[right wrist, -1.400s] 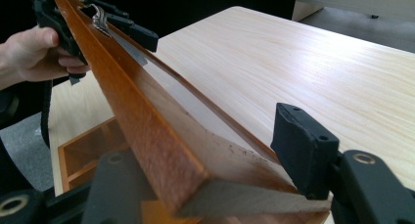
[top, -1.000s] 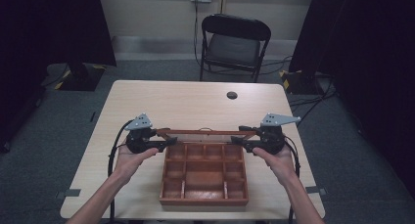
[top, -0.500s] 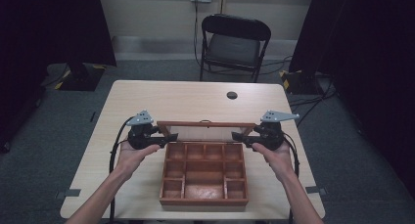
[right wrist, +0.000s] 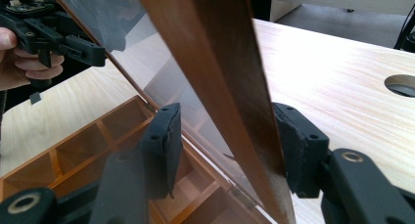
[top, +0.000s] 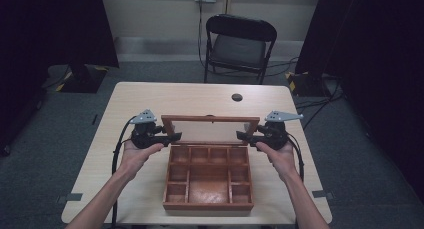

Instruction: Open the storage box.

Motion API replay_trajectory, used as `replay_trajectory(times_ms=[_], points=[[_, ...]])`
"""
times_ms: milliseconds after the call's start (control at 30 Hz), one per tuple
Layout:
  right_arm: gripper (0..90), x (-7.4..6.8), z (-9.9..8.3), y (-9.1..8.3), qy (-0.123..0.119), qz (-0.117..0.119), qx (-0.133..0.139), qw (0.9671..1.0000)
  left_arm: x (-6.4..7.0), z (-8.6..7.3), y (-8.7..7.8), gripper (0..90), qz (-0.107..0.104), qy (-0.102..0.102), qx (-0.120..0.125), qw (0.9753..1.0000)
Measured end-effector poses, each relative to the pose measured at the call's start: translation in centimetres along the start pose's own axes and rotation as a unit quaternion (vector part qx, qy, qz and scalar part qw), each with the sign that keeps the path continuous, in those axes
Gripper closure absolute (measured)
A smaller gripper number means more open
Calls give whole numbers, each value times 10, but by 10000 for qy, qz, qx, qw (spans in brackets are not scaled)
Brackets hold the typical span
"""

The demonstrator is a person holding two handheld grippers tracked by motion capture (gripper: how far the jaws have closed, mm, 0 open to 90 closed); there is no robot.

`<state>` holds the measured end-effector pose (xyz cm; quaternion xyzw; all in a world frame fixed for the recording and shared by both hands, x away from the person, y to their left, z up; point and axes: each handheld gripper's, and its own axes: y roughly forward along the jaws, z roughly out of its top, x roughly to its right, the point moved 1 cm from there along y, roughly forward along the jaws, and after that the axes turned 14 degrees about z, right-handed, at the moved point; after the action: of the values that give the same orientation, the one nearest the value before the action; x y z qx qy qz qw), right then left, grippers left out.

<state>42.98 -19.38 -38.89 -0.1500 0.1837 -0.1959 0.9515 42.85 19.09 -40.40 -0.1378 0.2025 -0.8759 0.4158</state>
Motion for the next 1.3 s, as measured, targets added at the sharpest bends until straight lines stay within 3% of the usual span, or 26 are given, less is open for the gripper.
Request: replay_trajectory(times_ms=[500, 800, 1033, 1300], points=[[503, 19, -5, 9, 184, -71, 23, 9998, -10, -2, 11, 561, 100, -169, 15, 9998], [515, 26, -8, 14, 145, -174, 6, 9997, -14, -4, 16, 574, 113, -282, 33, 9995], [506, 30, -11, 17, 186, -194, -26, 9996, -19, -14, 26, 597, 107, -176, -219, 9995], [499, 35, -15, 19, 252, -266, -56, 9993, -22, -17, 29, 621, 167, -207, -204, 9994]])
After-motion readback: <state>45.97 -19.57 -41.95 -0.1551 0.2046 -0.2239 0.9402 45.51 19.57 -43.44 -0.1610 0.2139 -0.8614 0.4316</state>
